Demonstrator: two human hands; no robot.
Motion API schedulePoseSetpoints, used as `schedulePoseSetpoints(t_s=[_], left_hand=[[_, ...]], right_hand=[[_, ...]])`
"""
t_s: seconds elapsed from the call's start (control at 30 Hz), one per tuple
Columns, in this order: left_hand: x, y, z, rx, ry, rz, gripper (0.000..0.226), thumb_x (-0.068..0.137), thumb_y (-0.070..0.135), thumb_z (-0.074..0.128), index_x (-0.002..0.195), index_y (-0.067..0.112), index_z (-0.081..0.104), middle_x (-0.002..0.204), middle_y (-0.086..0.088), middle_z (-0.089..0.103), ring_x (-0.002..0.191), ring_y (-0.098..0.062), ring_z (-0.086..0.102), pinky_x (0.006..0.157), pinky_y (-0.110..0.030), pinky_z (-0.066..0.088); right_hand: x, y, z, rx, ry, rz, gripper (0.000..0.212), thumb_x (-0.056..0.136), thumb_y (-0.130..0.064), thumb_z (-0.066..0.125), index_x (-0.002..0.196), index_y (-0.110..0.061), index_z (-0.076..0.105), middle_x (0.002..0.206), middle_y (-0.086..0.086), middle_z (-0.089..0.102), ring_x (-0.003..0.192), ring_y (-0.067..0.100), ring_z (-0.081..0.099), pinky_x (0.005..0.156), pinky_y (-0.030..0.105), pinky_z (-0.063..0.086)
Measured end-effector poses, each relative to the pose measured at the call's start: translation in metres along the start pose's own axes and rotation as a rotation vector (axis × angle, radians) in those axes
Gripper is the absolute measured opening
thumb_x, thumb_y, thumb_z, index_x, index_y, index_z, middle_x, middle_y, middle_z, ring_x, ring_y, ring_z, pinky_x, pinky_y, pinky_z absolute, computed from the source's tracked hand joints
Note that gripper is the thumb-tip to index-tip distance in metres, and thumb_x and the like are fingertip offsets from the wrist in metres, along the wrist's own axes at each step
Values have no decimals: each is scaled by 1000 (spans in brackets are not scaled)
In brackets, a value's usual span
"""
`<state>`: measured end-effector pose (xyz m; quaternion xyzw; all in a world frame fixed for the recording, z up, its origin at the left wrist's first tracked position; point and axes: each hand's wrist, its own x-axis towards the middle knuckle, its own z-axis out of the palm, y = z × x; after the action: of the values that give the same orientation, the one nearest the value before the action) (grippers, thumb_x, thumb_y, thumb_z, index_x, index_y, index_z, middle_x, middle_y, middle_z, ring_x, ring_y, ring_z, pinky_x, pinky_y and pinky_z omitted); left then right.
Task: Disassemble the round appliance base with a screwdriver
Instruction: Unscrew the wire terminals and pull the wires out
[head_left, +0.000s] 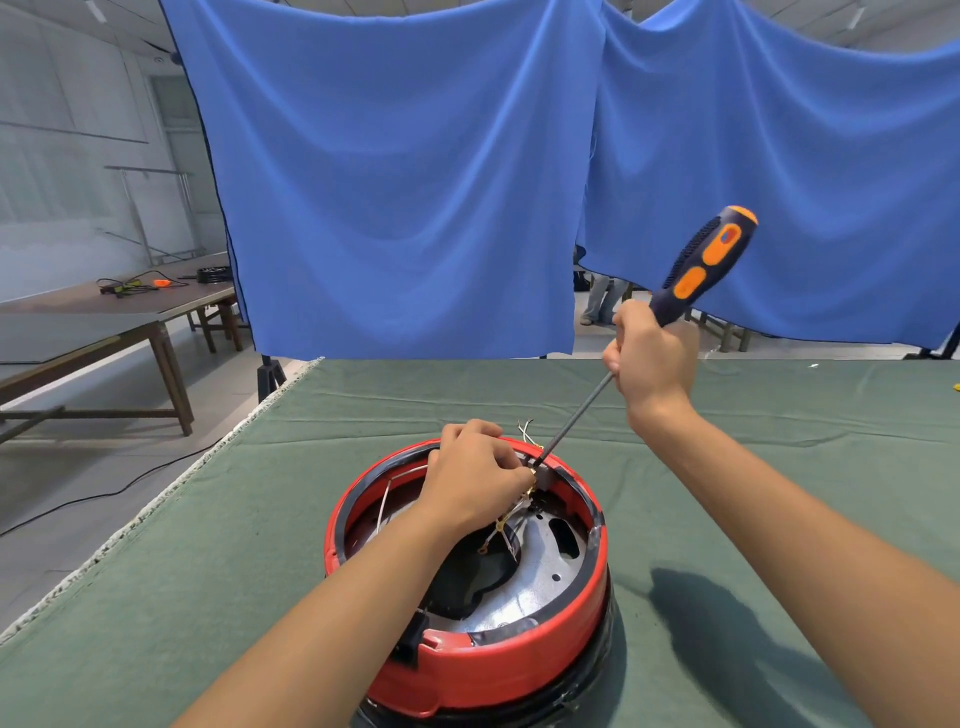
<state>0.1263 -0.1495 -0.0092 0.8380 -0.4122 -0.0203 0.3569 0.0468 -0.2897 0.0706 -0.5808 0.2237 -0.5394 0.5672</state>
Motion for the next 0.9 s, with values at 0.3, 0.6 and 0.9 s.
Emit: schedulePoseSetpoints(t_s=[0.3, 0.6, 0.9], left_hand=[[-1, 2, 1, 4, -5, 0, 15, 79, 26, 62, 65, 29, 63, 127, 9, 50, 122, -12, 30, 101, -37, 26], [0, 3, 3, 4, -17, 10, 19, 79, 26, 62, 61, 28, 60, 123, 9, 50, 120, -12, 31, 101, -36, 28], [-2, 4, 3, -1, -13, 4, 20, 79, 23, 61, 59, 29, 61, 123, 10, 51, 120, -13, 31, 102, -37, 28]], right_hand=[[-5, 8, 13, -133, -32, 25, 27, 78, -14, 50, 59, -16, 31, 38, -7, 28, 35, 14, 29, 36, 15, 20], [2, 4, 12, -72, -57, 40, 28, 77, -14, 49, 60, -20, 28, 40, -8, 25, 38, 14, 26, 37, 16, 18], [-2, -10, -3, -50, -78, -51, 30, 78, -13, 50, 58, -19, 28, 42, -7, 23, 39, 15, 26, 38, 13, 19]])
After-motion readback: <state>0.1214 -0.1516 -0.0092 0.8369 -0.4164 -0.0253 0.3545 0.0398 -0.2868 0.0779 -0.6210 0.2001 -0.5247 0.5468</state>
